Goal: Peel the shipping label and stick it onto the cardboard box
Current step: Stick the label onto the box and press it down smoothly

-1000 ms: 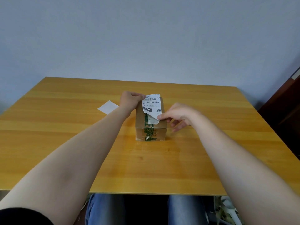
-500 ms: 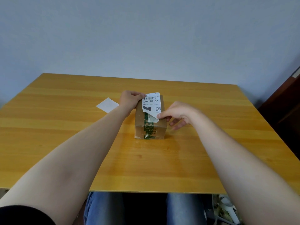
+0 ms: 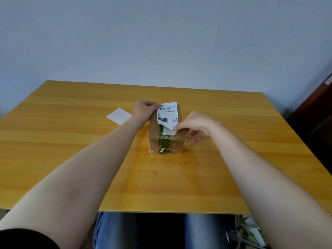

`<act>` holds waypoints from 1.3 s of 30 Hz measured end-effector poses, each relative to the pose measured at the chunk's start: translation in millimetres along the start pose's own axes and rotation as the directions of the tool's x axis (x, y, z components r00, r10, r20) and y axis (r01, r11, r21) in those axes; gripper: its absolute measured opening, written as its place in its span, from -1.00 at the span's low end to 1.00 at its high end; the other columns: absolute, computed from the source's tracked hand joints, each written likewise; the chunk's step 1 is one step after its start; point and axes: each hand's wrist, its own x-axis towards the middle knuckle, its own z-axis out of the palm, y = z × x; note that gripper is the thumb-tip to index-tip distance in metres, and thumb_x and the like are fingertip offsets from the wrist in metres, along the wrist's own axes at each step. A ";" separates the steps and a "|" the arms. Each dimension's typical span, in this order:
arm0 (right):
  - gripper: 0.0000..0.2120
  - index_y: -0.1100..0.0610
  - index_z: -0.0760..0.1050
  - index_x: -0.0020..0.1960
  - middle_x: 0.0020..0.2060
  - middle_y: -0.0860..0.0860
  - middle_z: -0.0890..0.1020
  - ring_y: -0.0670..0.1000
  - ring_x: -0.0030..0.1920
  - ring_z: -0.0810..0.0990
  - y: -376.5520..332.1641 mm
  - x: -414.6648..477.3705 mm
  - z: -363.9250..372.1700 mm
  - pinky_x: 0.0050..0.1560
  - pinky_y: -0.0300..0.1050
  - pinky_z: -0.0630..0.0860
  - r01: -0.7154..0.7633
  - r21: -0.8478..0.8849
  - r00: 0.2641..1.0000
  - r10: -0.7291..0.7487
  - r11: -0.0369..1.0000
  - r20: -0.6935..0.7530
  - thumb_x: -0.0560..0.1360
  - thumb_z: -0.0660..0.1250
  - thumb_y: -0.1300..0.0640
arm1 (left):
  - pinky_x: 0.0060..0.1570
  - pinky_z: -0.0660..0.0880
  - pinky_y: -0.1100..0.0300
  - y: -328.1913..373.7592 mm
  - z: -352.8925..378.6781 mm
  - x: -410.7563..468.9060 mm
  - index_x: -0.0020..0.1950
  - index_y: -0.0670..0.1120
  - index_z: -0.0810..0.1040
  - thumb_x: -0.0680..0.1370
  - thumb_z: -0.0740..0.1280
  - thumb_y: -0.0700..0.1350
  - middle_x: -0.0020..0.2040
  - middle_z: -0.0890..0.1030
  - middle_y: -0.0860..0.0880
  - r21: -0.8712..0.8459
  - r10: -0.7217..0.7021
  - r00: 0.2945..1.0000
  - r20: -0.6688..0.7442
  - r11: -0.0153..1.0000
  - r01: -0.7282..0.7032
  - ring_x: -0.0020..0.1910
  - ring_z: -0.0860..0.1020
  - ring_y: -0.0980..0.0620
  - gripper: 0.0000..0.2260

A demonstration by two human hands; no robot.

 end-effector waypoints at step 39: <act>0.19 -0.11 0.25 0.63 0.36 0.04 0.56 0.08 0.26 0.65 44.8 18.0 19.8 0.32 0.09 0.58 0.231 0.378 0.971 -0.239 0.896 -0.028 0.08 0.70 -0.06 | 0.05 0.66 0.03 2.5 0.1 -81.0 0.63 0.14 0.19 0.42 0.61 0.00 0.25 0.46 0.12 0.141 -0.083 0.938 0.336 0.989 0.037 0.16 0.61 0.03 -0.11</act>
